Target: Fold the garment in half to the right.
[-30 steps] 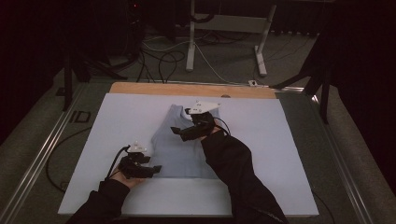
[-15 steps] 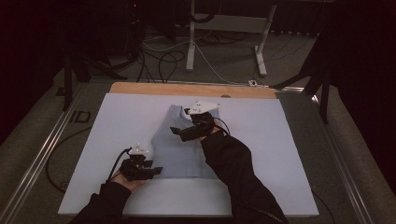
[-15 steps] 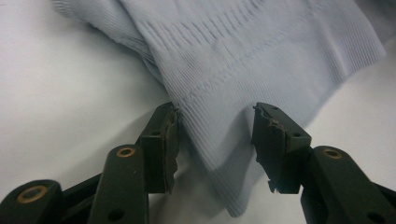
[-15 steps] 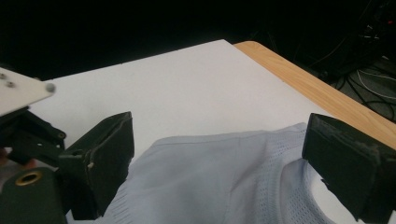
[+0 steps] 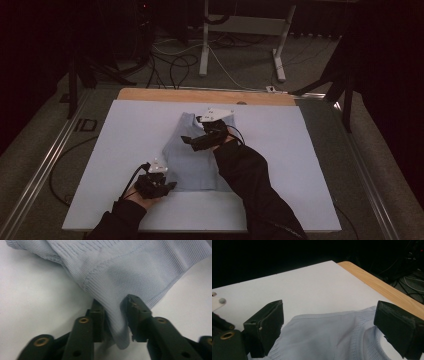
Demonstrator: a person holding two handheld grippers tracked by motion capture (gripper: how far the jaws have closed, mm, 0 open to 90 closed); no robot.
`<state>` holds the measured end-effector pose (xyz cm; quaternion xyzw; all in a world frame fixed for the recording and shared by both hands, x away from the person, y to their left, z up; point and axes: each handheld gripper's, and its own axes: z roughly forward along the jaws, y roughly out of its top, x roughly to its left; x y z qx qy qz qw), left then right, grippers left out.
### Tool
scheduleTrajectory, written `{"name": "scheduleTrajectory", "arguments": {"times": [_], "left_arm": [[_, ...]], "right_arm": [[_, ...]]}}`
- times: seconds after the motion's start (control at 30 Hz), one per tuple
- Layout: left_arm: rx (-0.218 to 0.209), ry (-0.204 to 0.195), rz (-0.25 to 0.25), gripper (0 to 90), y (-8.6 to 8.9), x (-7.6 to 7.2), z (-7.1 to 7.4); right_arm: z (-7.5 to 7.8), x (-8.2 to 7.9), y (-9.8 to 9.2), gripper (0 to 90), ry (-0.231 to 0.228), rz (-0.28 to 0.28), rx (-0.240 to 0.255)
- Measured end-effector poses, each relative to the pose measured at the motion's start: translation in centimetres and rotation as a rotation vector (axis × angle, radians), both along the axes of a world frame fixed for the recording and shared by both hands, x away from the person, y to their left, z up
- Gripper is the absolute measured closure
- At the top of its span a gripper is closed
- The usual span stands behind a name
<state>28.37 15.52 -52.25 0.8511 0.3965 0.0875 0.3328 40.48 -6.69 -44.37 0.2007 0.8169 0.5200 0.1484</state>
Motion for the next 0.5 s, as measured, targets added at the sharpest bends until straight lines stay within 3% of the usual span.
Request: {"name": "scheduleTrajectory", "arguments": {"times": [0.07, 0.23, 0.5], "left_arm": [[0.006, 0.001, -0.012, 83.9, 0.1, 0.0, 0.1], [0.026, -0.014, -0.029, 86.0, -0.1, -0.2, 0.5], [-0.033, -0.012, -0.008, 86.5, 0.4, -0.1, 1.0]], "right_arm": [[0.0, 0.1, 0.2, 9.1, 0.01, -0.003, 0.002], [-0.1, 0.7, 0.8, 9.1, 0.014, 0.0, -0.013], [-0.1, 2.9, 2.1, 9.0, 0.035, -0.029, -0.011]]}}
